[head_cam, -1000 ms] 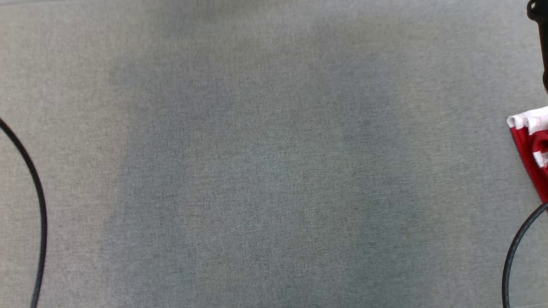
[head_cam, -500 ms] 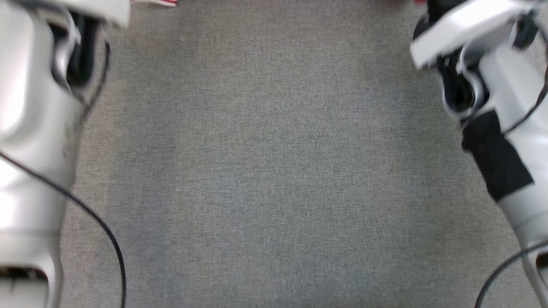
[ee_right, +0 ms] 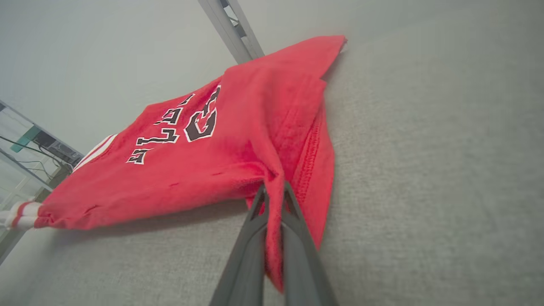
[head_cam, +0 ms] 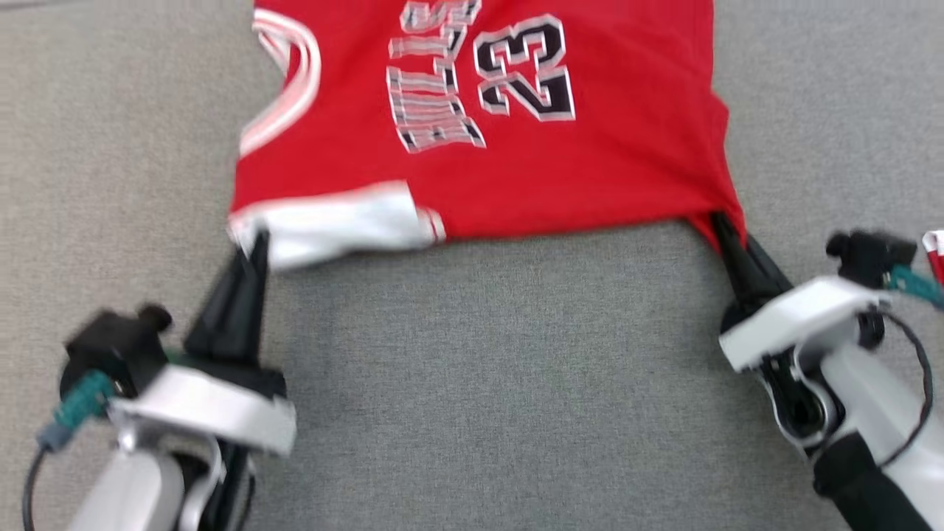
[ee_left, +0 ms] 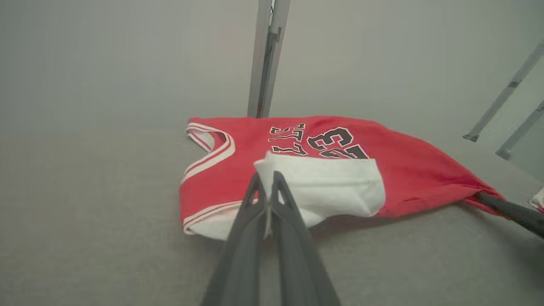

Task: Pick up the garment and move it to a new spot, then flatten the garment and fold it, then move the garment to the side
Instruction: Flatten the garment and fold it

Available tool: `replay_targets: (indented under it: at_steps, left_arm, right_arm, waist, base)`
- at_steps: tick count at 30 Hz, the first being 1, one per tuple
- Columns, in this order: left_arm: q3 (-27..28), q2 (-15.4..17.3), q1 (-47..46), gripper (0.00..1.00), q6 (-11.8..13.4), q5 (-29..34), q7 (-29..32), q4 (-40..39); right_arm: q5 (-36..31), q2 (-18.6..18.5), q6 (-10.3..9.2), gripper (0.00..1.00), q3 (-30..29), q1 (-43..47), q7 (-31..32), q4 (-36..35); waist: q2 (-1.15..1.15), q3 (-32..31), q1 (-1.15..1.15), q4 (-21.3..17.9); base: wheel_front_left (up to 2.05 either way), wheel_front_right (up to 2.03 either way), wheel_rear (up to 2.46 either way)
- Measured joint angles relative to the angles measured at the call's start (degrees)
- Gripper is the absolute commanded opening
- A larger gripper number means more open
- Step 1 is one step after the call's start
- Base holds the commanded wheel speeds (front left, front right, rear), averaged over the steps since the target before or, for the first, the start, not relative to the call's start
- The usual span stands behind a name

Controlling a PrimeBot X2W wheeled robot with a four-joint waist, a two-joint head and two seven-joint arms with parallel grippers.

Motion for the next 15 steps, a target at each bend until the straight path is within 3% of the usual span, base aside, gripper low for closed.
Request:
replay_targets:
  at_steps: [6,15]
  left_arm:
    - [-0.6,1.82,12.64,0.0,4.03,-3.82,7.87,-10.34]
    - [1.66,6.09,23.58,0.0,4.95,-10.49,14.17,-16.94]
  right_arm:
    - [-0.97,-1.22,0.0,0.0,-3.24,10.7,-0.07,-2.32]
    - [-3.16,-1.55,0.01,0.0,-10.35,26.76,6.13,-10.43]
  waist:
    - [0.0,-4.35,0.0,0.98]
    - [0.0,-10.13,0.0,2.21]
  base:
    - [0.0,0.0,0.0]
    - [0.0,0.0,0.0]
